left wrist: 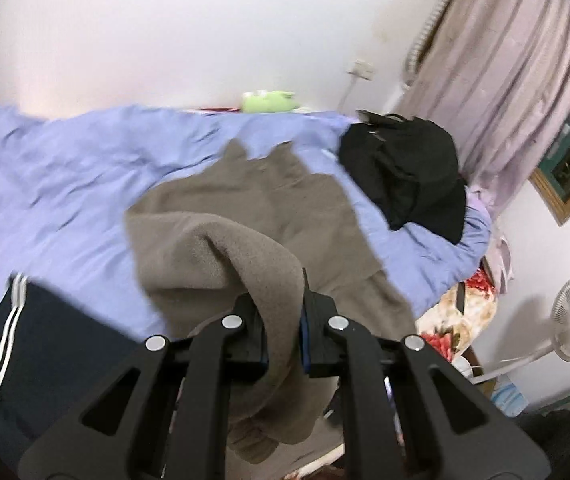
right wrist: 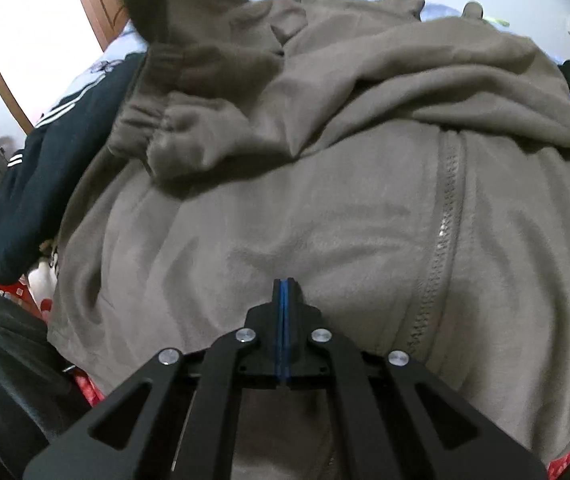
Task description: Fold large clothes
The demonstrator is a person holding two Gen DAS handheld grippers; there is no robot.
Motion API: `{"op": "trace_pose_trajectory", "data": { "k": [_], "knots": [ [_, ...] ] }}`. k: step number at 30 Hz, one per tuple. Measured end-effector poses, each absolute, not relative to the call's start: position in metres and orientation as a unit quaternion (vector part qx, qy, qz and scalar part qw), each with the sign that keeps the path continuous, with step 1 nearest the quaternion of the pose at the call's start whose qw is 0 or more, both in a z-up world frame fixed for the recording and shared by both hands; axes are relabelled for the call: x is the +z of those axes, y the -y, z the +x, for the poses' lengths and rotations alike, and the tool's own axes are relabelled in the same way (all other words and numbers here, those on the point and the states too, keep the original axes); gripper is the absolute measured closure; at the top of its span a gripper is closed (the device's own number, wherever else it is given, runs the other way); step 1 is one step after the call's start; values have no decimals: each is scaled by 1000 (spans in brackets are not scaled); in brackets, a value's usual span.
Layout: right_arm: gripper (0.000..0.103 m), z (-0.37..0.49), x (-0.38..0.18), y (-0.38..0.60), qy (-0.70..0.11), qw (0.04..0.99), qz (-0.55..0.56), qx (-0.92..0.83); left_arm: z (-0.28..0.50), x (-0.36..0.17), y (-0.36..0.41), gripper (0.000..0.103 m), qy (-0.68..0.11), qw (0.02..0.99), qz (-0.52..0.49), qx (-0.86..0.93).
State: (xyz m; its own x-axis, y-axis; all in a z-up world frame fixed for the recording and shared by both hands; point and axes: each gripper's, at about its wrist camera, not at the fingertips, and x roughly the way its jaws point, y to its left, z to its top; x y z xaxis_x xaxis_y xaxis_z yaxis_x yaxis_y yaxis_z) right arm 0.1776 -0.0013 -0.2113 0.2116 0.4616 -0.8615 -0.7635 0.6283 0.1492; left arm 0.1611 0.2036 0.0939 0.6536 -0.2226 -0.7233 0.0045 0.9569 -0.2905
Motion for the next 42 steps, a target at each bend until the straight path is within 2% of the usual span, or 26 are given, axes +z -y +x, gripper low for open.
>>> {"op": "trace_pose_trajectory", "data": {
  "k": [5, 13, 22, 28, 32, 33, 35, 37, 38, 42],
  "knots": [
    [102, 176, -224, -2, -495, 753, -179, 396, 253, 86, -126, 92, -442, 885, -104, -100],
    [103, 187, -224, 2, -531, 737, -147, 391, 382, -16, -9, 92, -525, 843, -10, -117],
    [102, 201, -223, 5, -561, 722, -120, 388, 486, -128, 36, 92, -588, 803, 93, -24],
    [102, 205, -222, 6, -565, 716, -113, 394, 518, -203, 60, 92, -624, 768, 142, 16],
    [102, 204, -223, 5, -568, 713, -109, 397, 517, -205, 56, 92, -618, 776, 124, 19],
    [103, 206, -223, 7, -568, 713, -110, 396, 514, -196, 53, 86, -614, 781, 115, 18],
    [102, 207, -222, 8, -569, 713, -112, 395, 508, -181, 48, 66, -607, 787, 106, 12],
    [102, 207, -222, 7, -569, 712, -113, 395, 498, -154, 42, 29, -591, 800, 98, 11],
    [102, 207, -222, 7, -570, 712, -112, 395, 492, -141, 40, 26, -583, 807, 96, 12],
    [102, 206, -222, 8, -571, 710, -104, 399, 469, -97, 34, 25, -570, 818, 75, -22]
  ]
}}
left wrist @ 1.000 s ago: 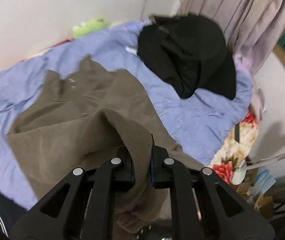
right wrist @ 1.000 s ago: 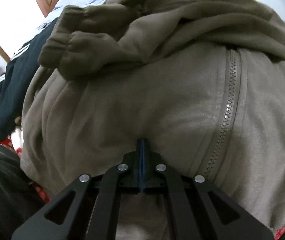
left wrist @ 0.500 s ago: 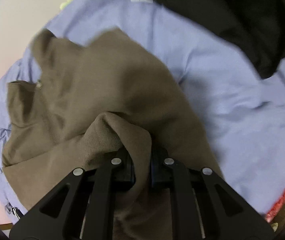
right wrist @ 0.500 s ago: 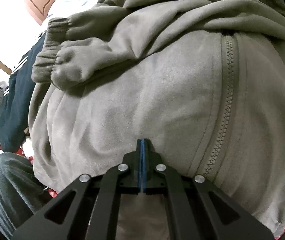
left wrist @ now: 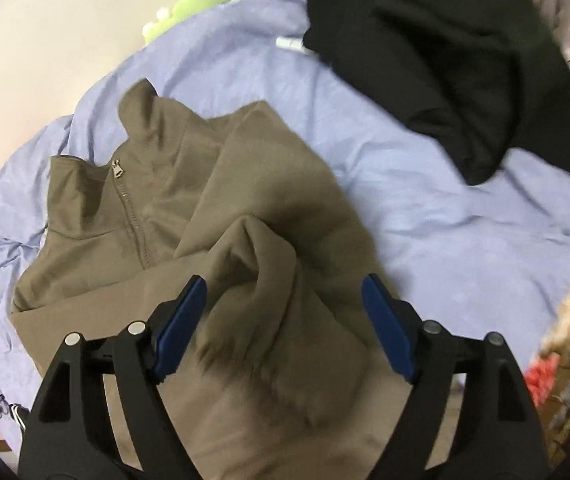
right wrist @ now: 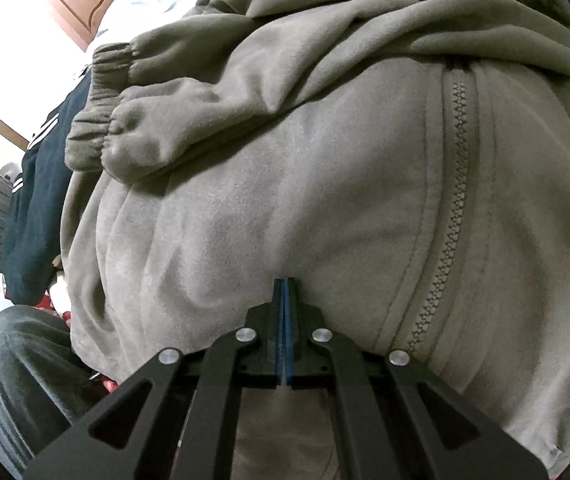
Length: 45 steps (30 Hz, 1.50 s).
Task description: Fold large clothes
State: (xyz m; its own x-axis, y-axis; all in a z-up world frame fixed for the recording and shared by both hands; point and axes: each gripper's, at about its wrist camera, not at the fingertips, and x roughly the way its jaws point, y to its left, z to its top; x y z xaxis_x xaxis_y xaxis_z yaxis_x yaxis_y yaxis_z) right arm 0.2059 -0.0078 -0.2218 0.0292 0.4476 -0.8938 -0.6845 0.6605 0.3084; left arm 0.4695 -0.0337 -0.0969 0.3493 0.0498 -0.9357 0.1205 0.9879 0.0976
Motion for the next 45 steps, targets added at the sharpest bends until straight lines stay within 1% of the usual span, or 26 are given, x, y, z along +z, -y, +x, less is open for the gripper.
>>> {"op": "trace_pose_trajectory", "data": {
  "k": [4, 9, 11, 12, 13, 14, 15, 16, 19, 20, 23, 26, 30, 34, 35, 36, 37, 38, 39, 40, 41, 43, 45],
  "knots": [
    [102, 208, -222, 13, -574, 709, -98, 399, 443, -74, 23, 25, -540, 838, 85, 4],
    [102, 208, -222, 13, -575, 708, -96, 398, 430, -109, -7, 26, -551, 827, 89, 68],
    [103, 208, -222, 12, -576, 707, -95, 399, 421, -123, -19, 38, -547, 828, 87, 92],
    [102, 208, -222, 13, -576, 707, -95, 400, 419, -132, -25, 50, -551, 825, 78, 100],
    [102, 208, -222, 13, -576, 706, -94, 401, 417, -139, -28, 66, -556, 822, 71, 103],
    [102, 209, -222, 13, -576, 705, -93, 402, 418, -145, -27, 74, -560, 820, 68, 101],
    [102, 209, -222, 14, -576, 705, -92, 403, 418, -153, -26, 87, -564, 817, 69, 94],
    [102, 209, -222, 14, -577, 704, -92, 403, 419, -160, -22, 96, -572, 813, 67, 82],
    [102, 211, -222, 15, -580, 702, -90, 403, 423, -174, -11, 102, -584, 808, 54, 55],
    [102, 212, -222, 15, -581, 702, -89, 403, 425, -175, -6, 103, -585, 808, 53, 48],
    [102, 213, -221, 17, -581, 700, -88, 405, 432, -178, 0, 103, -588, 807, 37, 37],
    [102, 214, -220, 18, -583, 697, -86, 408, 441, -169, 10, 103, -576, 817, 18, 16],
    [102, 218, -220, 23, -585, 692, -81, 415, 452, -158, 44, 103, -578, 814, 21, -48],
    [102, 230, -220, 36, -605, 675, -33, 421, 448, -131, 50, 103, -561, 824, 2, -75],
    [102, 234, -219, 40, -610, 671, -20, 421, 443, -126, 48, 99, -558, 826, -2, -79],
    [102, 239, -217, 46, -611, 671, -5, 420, 436, -116, 44, 91, -554, 828, -4, -85],
    [102, 244, -215, 53, -608, 675, 7, 418, 427, -108, 39, 82, -551, 830, -1, -88],
    [102, 248, -212, 59, -604, 680, 15, 416, 418, -101, 33, 76, -546, 833, 0, -89],
    [102, 251, -209, 64, -600, 683, 22, 416, 407, -96, 32, 65, -541, 836, -1, -89],
    [99, 253, -205, 69, -593, 688, 29, 417, 391, -88, 21, 56, -535, 840, -2, -87],
    [99, 256, -199, 76, -582, 698, 34, 416, 379, -83, 11, 53, -529, 844, -8, -87],
    [99, 262, -185, 89, -561, 716, 39, 413, 355, -77, -14, 33, -518, 852, -27, -76],
    [98, 268, -176, 99, -544, 731, 47, 409, 326, -73, -37, 33, -501, 861, -48, -65]
  ]
}}
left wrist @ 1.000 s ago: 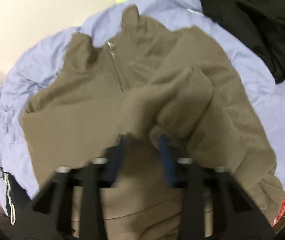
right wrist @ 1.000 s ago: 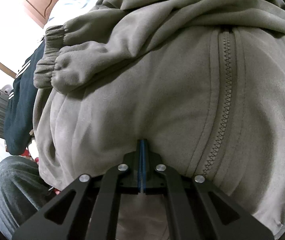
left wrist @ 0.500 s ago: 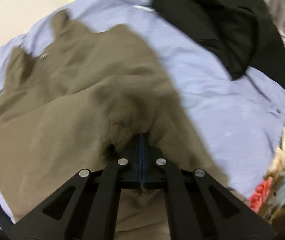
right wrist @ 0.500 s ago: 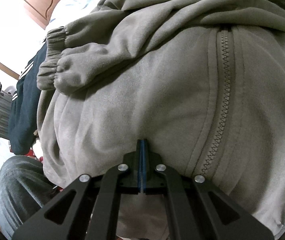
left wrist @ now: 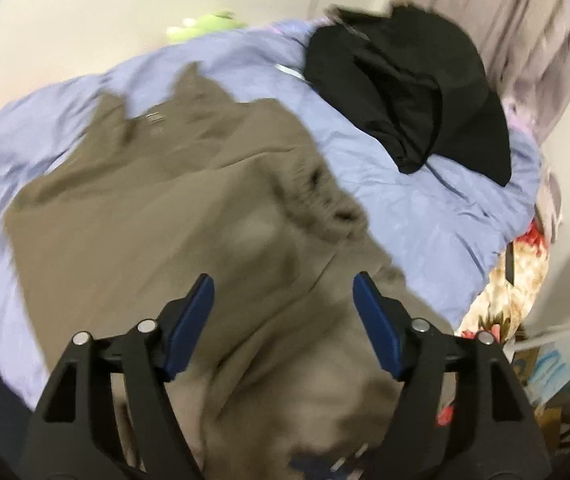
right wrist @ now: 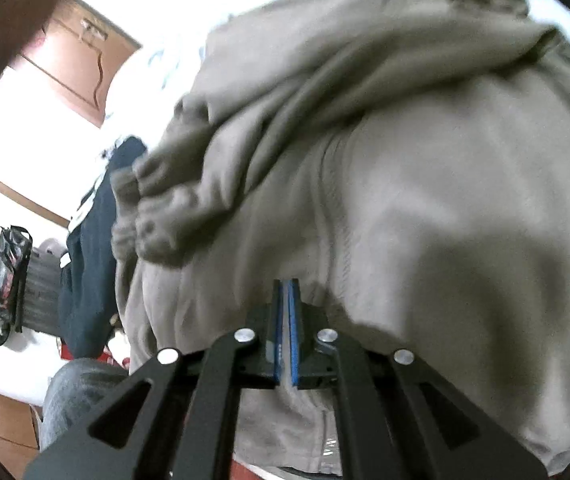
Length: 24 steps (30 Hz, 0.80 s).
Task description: Fold large clothes
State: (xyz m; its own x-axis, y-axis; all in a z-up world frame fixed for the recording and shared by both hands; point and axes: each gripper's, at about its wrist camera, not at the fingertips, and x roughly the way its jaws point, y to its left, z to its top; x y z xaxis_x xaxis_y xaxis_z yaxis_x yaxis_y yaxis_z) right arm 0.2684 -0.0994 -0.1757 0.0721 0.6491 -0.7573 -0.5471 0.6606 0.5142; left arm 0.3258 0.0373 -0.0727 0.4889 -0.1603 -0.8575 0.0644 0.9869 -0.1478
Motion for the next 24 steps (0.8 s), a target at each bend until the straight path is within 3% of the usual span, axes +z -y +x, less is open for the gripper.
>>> {"op": "trace_pose_trajectory", "data": {
  "k": [5, 6, 7, 9, 13, 19, 20, 21, 24],
  "knots": [
    [98, 283, -148, 121, -504, 763, 58, 400, 234, -87, -78, 33, -467, 884, -27, -16],
    [89, 286, -139, 124, -489, 773, 57, 400, 221, -90, -81, 33, -462, 887, -20, -8],
    [68, 291, -129, 125, -470, 787, 53, 397, 206, -97, -85, 33, -458, 889, -20, -2],
    [50, 306, -114, 124, -442, 808, 37, 388, 186, -111, -92, 33, -458, 888, -46, -5],
    [50, 343, -92, 108, -399, 847, -61, 346, 167, -145, -91, 33, -463, 882, -87, -32],
    [51, 411, -102, 84, -379, 868, -211, 242, 165, -185, -77, 33, -490, 869, -41, -60],
    [54, 419, -110, 82, -393, 862, -220, 234, 167, -189, -76, 33, -490, 868, -42, -62],
    [65, 430, -116, 80, -409, 855, -223, 229, 169, -191, -76, 33, -490, 868, -47, -65],
    [66, 458, -126, 76, -438, 848, -209, 216, 177, -197, -82, 33, -487, 869, -68, -61]
  ]
}}
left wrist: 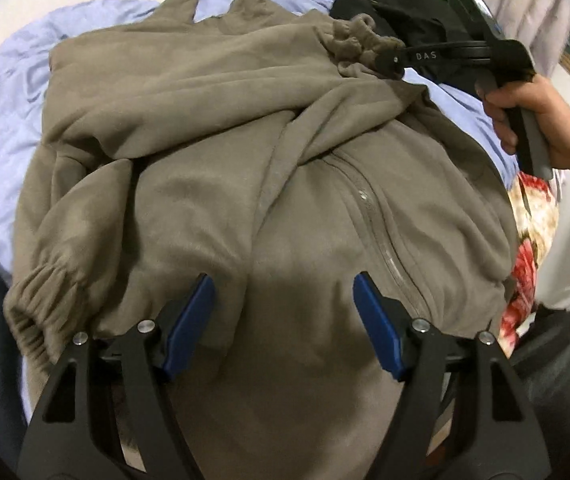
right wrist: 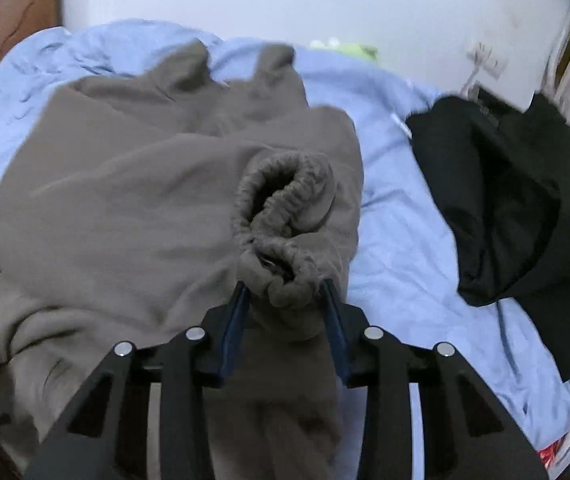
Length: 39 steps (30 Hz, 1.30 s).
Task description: Fold large clothes
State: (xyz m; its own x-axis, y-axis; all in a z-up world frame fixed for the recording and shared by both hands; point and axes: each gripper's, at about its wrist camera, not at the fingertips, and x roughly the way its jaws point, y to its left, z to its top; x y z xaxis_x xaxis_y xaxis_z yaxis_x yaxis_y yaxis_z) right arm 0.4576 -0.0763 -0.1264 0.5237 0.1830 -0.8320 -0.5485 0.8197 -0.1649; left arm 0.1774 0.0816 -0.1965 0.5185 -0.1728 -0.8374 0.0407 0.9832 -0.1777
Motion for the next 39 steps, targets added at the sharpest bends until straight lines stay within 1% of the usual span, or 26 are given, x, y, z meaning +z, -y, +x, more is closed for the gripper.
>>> {"op": "trace_pose_trajectory", "data": {
  "k": [6, 9, 12, 15, 16, 18, 23, 26, 28, 32, 33, 34, 36, 39],
  "knots": [
    [81, 501, -125, 98, -494, 835, -141, 196, 190, -202, -96, 33, -484, 869, -90, -50],
    [82, 522, -134, 121, -526, 826, -102, 177, 194, -204, -105, 33, -483, 870, -96, -39],
    [82, 531, -143, 144, -556, 811, -46, 177, 196, -205, -119, 33, -476, 869, -133, -29],
    [80, 534, -145, 170, -573, 796, 41, 191, 198, -209, -124, 38, -477, 868, -135, -16],
    [72, 533, -144, 176, -577, 791, 55, 195, 198, -211, -124, 38, -479, 868, -130, -14],
    [64, 528, -135, 182, -569, 799, 50, 190, 198, -212, -122, 38, -482, 868, -118, -13],
    [64, 519, -100, 180, -513, 832, 31, 208, 198, -204, -113, 37, -473, 877, -83, -15],
    [64, 524, -94, 163, -506, 824, 64, 248, 203, -208, -117, 37, -478, 873, -96, -7],
    [66, 530, -106, 148, -522, 806, 84, 266, 206, -211, -120, 38, -483, 869, -106, -4],
    [67, 532, -146, 132, -558, 793, 63, 238, 209, -218, -123, 38, -495, 860, -123, -1],
    [69, 532, -160, 132, -569, 789, 59, 225, 210, -219, -124, 38, -496, 859, -126, 0],
    [74, 533, -176, 135, -584, 782, 58, 210, 212, -221, -125, 38, -498, 858, -130, -1],
    [80, 533, -192, 142, -595, 776, 68, 198, 212, -223, -127, 38, -501, 854, -138, -4],
    [80, 525, -191, 146, -586, 783, 74, 196, 211, -223, -130, 38, -496, 856, -145, -6]
  ]
}}
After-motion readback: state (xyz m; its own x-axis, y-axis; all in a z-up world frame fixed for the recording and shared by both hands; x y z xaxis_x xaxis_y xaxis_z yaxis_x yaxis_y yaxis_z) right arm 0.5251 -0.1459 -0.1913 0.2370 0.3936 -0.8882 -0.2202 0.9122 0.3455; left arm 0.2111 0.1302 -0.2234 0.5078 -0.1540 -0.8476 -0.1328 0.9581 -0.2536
